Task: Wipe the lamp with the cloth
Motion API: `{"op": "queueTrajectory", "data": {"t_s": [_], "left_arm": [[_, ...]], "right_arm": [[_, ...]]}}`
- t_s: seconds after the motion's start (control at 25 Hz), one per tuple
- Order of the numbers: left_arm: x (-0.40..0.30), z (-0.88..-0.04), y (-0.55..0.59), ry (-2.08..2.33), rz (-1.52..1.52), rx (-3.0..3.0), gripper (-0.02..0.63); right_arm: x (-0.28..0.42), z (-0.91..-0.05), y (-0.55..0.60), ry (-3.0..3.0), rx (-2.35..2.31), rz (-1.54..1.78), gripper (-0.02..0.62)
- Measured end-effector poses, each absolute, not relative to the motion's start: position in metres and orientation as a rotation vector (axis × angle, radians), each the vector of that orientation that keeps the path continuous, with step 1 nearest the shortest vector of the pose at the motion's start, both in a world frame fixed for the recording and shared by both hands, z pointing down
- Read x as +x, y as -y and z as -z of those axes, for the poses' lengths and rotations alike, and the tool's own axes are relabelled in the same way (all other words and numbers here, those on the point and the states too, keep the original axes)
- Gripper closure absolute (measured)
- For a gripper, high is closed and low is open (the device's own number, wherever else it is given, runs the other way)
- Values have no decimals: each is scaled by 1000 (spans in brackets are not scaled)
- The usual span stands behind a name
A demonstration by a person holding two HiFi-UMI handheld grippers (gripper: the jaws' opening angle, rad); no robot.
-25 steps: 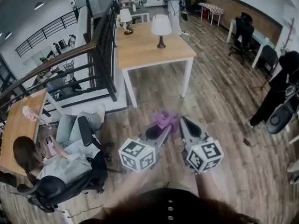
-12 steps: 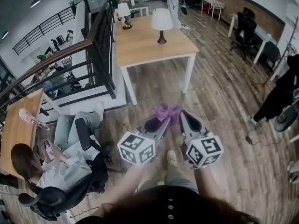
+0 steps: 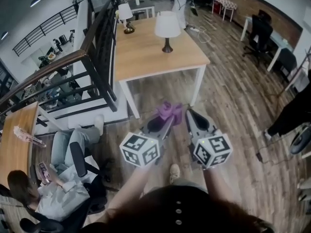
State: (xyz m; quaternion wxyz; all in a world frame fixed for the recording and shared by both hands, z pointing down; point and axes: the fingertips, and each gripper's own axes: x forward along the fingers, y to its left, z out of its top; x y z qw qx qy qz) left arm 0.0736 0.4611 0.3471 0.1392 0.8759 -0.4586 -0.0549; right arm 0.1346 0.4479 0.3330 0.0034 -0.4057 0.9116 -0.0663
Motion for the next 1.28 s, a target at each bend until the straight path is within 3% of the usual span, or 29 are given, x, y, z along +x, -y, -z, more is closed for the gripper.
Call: {"op": "queueTrajectory", "data": {"t_s": [0.6,1.28], "left_arm": [[77,-354,-282,1373,201,2466,529],[-3,-351,-65,1366,219,2503,529]], "right_arm": [[139,-333,-266,-2886,-1154,279,583],[62,-335,-54,-2848,-1178,254,583]]}}
